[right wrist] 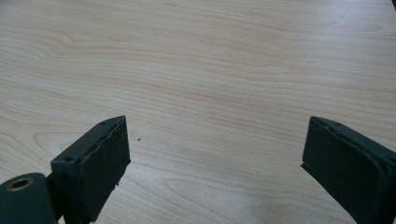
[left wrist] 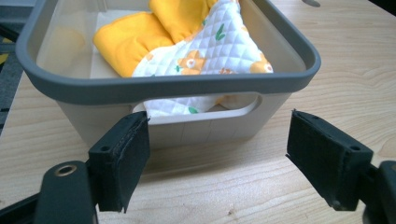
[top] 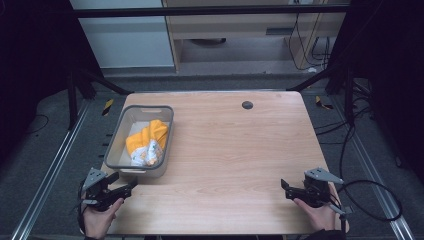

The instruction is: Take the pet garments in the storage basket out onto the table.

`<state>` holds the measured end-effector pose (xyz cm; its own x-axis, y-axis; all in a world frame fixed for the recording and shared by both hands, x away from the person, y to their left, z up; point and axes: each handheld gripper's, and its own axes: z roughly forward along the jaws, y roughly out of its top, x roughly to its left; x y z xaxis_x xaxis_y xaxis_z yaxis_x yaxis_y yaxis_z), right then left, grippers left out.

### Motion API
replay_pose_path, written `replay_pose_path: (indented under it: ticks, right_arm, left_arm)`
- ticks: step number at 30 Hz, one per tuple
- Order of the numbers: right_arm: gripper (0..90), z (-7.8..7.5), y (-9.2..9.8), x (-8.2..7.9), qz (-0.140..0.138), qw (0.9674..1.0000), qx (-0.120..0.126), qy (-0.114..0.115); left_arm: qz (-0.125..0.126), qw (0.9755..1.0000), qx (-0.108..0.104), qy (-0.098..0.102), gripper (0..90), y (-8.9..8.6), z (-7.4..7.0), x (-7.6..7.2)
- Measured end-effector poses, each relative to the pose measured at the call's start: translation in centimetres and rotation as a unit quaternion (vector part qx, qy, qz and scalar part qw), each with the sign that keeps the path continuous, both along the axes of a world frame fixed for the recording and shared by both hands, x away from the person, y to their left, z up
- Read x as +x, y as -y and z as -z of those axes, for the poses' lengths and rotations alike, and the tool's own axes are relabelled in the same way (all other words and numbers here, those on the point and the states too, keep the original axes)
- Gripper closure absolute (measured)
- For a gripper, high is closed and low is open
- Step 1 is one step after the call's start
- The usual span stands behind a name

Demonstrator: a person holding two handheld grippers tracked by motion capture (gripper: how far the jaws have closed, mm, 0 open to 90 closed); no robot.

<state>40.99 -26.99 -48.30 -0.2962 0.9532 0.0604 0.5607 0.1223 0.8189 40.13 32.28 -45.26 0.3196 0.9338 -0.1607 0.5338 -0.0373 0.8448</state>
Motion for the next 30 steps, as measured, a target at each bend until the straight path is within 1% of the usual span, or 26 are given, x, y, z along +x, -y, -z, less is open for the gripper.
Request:
replay_pose_path:
  ticks: [2, 4, 6, 7, 8, 10, 11, 14, 16, 17, 19, 22, 25, 28, 30]
  right_arm:
    - [7.9, 0.0, -0.1, 0.0, -0.002, 1.0000, 0.002, -0.002]
    - [8.0, 0.0, -0.1, 0.1, -0.003, 1.0000, -0.003, -0.001]
    - [8.1, 0.0, -0.1, 0.1, -0.003, 1.0000, -0.002, -0.001]
    - [8.5, 0.0, -0.1, 0.0, -0.005, 1.0000, -0.003, 0.000]
    - [8.6, 0.0, -0.2, 0.0, -0.005, 1.0000, 0.002, -0.002]
    - [8.6, -0.1, -0.2, 0.0, -0.005, 1.0000, 0.002, -0.002]
    - [8.6, 0.0, -0.2, 0.0, -0.006, 1.0000, -0.003, 0.000]
    - [8.9, 0.0, -0.2, 0.1, -0.006, 1.0000, -0.005, 0.001]
    - [9.0, 0.0, -0.2, 0.0, -0.006, 1.0000, -0.006, 0.002]
    - [9.0, -0.1, -0.2, 0.0, -0.005, 1.0000, -0.001, 0.000]
    - [9.0, 0.0, -0.2, 0.0, -0.005, 1.0000, -0.006, 0.003]
    - [9.1, 0.0, -0.2, 0.0, -0.005, 1.0000, -0.007, 0.002]
    - [9.1, 0.0, -0.2, 0.1, -0.004, 1.0000, -0.008, 0.005]
    - [9.5, 0.1, -0.1, 0.1, -0.003, 1.0000, -0.007, 0.004]
    - [9.9, 0.1, -0.2, 0.1, -0.003, 1.0000, -0.007, 0.004]
  left_arm:
    - [0.001, 1.0000, 0.000, 0.001, 21.0, 0.0, -0.2, 0.0]
    - [0.004, 0.9999, 0.002, 0.009, 21.0, 0.0, -0.8, 0.0]
    - [0.004, 0.9999, 0.001, 0.013, 21.0, 0.0, -1.0, -0.1]
    - [0.004, 0.9999, -0.001, 0.016, 21.0, 0.0, -1.3, -0.2]
    - [0.005, 0.9998, -0.003, 0.018, 21.0, 0.0, -1.5, -0.3]
    - [0.008, 0.9997, -0.005, 0.021, 21.0, 0.0, -1.7, -0.4]
    - [0.009, 0.9997, -0.007, 0.022, 21.0, 0.0, -1.8, -0.4]
    - [0.011, 0.9996, -0.011, 0.024, 21.0, 0.0, -2.3, -0.4]
    - [0.013, 0.9995, -0.010, 0.027, 21.0, 0.1, -2.6, -0.4]
    - [0.014, 0.9995, -0.011, 0.028, 21.0, 0.1, -2.7, -0.4]
    - [0.017, 0.9994, -0.007, 0.030, 21.0, 0.2, -3.0, -0.3]
    - [0.020, 0.9992, -0.005, 0.035, 21.0, 0.3, -3.5, -0.2]
    - [0.023, 0.9990, -0.009, 0.037, 20.9, 0.3, -4.0, -0.1]
    - [0.023, 0.9989, -0.003, 0.042, 20.8, 0.5, -4.4, -0.1]
    - [0.025, 0.9988, -0.004, 0.043, 20.7, 0.6, -4.7, 0.0]
